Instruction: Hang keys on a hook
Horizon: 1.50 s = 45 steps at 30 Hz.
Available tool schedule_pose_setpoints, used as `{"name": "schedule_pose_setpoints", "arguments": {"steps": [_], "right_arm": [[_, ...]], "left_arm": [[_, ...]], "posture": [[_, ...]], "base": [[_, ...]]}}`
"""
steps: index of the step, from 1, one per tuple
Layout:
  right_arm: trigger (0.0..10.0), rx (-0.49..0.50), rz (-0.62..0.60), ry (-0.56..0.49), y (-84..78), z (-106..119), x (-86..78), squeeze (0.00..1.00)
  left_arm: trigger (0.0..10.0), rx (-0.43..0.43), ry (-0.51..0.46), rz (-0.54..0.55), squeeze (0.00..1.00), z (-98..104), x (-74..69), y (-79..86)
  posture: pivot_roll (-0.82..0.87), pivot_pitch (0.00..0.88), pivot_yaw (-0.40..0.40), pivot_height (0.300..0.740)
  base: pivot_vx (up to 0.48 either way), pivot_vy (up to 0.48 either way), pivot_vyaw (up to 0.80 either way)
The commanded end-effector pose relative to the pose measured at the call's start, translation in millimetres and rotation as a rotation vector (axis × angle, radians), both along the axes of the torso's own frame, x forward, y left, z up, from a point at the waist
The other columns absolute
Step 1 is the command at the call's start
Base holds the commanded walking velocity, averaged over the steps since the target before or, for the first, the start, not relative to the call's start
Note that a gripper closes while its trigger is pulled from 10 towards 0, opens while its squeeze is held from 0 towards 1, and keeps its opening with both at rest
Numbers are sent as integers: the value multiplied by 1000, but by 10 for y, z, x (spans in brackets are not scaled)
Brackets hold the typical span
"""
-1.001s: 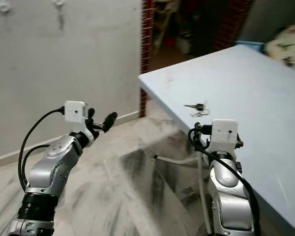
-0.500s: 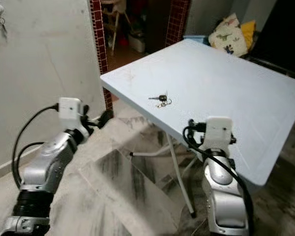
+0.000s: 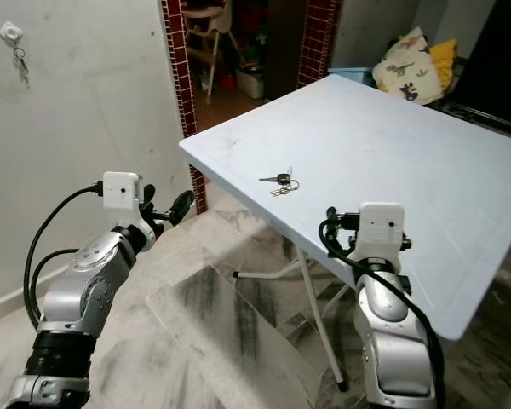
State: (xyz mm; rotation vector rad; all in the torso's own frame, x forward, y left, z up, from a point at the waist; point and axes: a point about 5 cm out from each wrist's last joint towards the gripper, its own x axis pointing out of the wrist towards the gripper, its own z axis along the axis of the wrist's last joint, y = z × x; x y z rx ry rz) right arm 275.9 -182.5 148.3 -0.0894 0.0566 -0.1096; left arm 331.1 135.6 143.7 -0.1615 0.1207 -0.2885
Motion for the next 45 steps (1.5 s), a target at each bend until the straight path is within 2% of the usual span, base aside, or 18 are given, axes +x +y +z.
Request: {"name": "schedule_pose_setpoints", "arguments": {"steps": [1, 16, 28, 45], "right_arm": [[10000, 4, 25, -20, 40, 54, 20, 0], [10000, -9, 54, -22, 106, 54, 38, 0], [10000, -18, 70, -14, 131, 50, 59, 0], [10000, -23, 79, -1, 133, 15, 38, 0]], "left_arm": [[10000, 6, 4, 7, 0, 6, 11, 19], [10000, 9, 15, 0, 0, -27, -11, -17], [10000, 0, 6, 1, 0, -26, -24, -53], [10000, -6, 14, 5, 0, -40, -28, -56]], "posture": [[52, 0, -12, 740], [56, 0, -18, 740], [58, 0, -24, 740], [55, 0, -28, 740]], "base": [[360, 0, 0], [351, 0, 0], [0, 0, 0], [0, -383, 0]]}}
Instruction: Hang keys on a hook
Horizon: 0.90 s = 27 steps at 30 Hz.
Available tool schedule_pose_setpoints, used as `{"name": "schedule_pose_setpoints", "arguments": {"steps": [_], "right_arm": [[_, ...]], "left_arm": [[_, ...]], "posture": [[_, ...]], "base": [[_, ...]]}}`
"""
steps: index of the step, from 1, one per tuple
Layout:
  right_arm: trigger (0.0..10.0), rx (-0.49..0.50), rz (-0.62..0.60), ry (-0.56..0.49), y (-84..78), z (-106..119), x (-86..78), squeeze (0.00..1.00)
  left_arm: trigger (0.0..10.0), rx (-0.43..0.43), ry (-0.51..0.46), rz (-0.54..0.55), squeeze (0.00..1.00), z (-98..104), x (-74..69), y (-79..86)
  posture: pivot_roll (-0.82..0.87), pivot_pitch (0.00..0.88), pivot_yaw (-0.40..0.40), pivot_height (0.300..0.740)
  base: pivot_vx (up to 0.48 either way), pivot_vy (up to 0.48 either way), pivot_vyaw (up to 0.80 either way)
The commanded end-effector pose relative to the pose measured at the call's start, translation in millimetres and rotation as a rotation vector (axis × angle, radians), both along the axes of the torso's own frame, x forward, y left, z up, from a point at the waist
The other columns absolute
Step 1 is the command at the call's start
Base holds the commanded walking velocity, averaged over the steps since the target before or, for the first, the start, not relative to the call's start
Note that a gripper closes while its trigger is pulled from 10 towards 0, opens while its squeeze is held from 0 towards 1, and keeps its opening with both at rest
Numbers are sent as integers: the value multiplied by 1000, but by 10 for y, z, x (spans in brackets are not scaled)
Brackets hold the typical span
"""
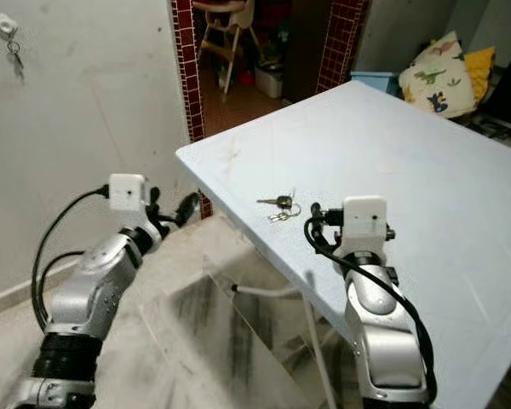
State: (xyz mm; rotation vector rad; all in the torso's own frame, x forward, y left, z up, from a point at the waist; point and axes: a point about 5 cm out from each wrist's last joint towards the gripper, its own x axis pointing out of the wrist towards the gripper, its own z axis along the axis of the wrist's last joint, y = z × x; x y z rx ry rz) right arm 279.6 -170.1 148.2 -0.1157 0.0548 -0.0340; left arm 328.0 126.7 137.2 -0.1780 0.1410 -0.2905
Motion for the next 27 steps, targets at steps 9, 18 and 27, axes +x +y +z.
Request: {"name": "schedule_pose_setpoints", "arguments": {"steps": [9, 18, 27], "right_arm": [[10000, 0, -1, -1, -3, 13, 4, 0], [10000, 13, 21, -1, 36, 14, 0, 0], [10000, 17, 35, 2, 59, 11, -3, 0]], "left_arm": [[10000, -26, -7, 28, 0, 34, 18, 44], [10000, -37, -13, 27, 0, 50, 22, 51], [10000, -39, -10, 26, 0, 47, 18, 54]], "posture": [[52, 0, -25, 740], [52, 0, -24, 740], [51, 0, -23, 740]], "base": [[0, 0, 0], [27, 0, 0], [285, 0, 0]]}}
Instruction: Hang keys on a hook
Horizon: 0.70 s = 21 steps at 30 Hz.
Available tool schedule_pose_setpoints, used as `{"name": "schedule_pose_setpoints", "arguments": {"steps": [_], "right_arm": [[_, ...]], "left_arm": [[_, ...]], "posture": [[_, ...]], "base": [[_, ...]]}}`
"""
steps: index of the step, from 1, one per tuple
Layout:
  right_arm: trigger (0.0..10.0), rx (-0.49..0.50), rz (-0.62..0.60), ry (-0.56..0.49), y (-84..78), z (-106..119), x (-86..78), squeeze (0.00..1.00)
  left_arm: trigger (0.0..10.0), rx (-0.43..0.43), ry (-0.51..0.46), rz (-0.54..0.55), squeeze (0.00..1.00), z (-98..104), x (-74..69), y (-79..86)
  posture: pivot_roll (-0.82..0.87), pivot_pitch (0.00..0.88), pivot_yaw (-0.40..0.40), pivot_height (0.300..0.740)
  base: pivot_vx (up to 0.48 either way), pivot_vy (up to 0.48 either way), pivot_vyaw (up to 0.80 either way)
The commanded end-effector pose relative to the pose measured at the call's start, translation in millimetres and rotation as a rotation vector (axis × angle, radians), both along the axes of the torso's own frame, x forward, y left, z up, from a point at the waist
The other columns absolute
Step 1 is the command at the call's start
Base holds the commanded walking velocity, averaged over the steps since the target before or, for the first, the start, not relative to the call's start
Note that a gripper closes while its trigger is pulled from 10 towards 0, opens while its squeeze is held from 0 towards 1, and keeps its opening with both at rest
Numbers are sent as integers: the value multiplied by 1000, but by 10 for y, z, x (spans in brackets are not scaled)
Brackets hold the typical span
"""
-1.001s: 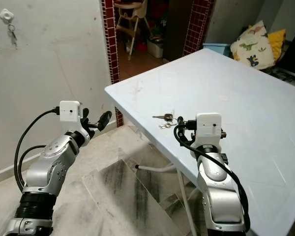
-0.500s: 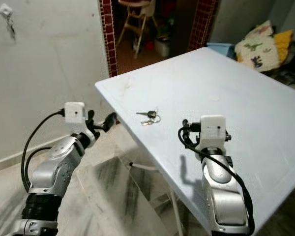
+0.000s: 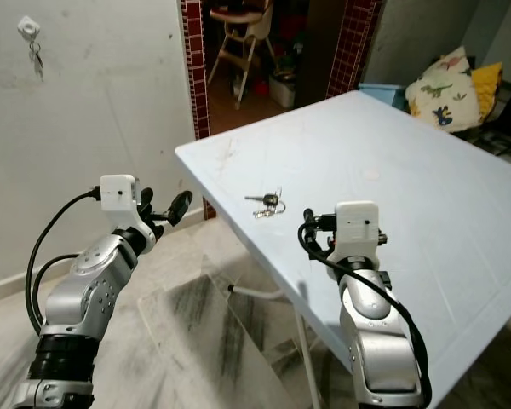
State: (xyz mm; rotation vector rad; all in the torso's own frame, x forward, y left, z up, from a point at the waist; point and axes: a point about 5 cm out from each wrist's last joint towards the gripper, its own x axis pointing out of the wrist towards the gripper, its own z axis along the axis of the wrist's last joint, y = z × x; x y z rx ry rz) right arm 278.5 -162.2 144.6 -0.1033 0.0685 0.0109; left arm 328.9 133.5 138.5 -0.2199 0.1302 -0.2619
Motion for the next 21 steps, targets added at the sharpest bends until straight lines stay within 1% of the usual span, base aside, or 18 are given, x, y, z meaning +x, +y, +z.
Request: {"name": "schedule_pose_setpoints", "arguments": {"steps": [1, 12, 21], "right_arm": [[10000, 3, -8, -14, -18, 46, 8, 0], [10000, 4, 0, -13, -6, 48, 8, 0], [10000, -1, 14, 19, -6, -17, -36, 0]], "left_arm": [[10000, 1, -8, -6, 0, 33, 10, -13], [10000, 0, 0, -10, 0, 24, 9, -20], [10000, 4, 10, -15, 0, -3, -16, -27]], "posture": [[51, 0, -23, 740], [50, 0, -24, 740], [49, 0, -25, 740]], "base": [[330, 0, 0], [340, 0, 0], [336, 0, 0]]}}
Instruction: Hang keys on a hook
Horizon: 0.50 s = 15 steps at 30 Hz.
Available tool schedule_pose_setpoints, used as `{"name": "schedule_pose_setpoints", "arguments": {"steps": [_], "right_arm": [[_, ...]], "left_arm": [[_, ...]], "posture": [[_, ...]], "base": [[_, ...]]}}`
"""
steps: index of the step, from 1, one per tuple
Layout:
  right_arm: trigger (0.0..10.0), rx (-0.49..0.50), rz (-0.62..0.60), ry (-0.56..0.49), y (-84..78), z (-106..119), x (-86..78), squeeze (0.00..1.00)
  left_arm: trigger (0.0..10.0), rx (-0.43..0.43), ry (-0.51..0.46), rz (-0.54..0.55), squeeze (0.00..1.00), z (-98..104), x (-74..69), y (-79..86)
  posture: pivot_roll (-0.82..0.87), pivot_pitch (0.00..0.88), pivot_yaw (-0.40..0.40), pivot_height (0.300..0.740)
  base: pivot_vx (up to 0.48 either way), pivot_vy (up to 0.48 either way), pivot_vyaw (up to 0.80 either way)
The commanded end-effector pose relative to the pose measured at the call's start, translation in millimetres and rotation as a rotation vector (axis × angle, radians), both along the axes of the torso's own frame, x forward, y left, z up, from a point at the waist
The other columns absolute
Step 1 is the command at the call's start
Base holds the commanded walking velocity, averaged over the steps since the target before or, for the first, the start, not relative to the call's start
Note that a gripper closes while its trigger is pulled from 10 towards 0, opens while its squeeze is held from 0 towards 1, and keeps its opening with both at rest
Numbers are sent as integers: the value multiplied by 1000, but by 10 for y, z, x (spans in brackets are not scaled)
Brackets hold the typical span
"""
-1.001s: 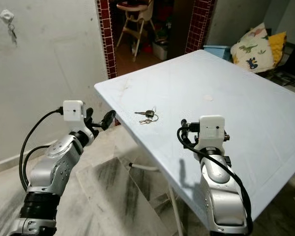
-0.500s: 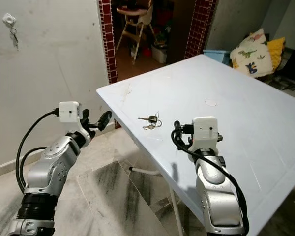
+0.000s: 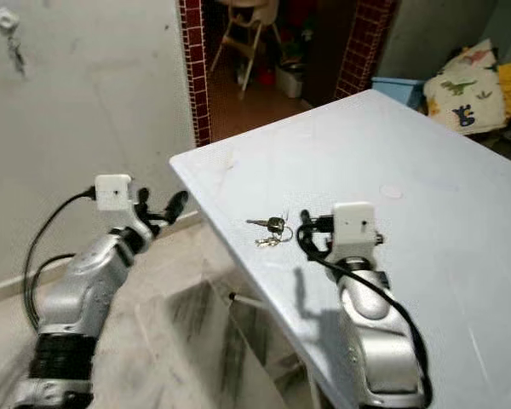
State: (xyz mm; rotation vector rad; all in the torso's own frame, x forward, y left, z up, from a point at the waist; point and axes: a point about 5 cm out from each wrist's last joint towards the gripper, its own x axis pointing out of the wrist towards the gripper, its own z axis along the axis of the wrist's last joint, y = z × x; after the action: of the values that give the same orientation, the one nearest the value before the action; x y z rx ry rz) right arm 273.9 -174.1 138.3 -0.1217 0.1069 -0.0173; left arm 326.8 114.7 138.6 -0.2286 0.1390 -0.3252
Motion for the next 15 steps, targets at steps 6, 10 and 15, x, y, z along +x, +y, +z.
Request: {"name": "schedule_pose_setpoints", "arguments": {"steps": [6, 10, 15], "right_arm": [[10000, 18, 57, 8, 128, -6, -15, 0], [10000, 13, 60, 21, 123, -34, -39, 0], [10000, 7, 65, 38, 127, -58, -60, 0]], "left_arm": [[10000, 26, 8, 37, 0, -16, -41, 150], [10000, 63, 35, 21, 0, -102, -141, 178], [10000, 80, 103, -44, 0, -251, -350, 160]], "posture": [[51, 0, -25, 740], [51, 0, -25, 740], [62, 0, -29, 740]], "base": [[49, 0, 0], [0, 0, 0], [0, 0, 0]]}}
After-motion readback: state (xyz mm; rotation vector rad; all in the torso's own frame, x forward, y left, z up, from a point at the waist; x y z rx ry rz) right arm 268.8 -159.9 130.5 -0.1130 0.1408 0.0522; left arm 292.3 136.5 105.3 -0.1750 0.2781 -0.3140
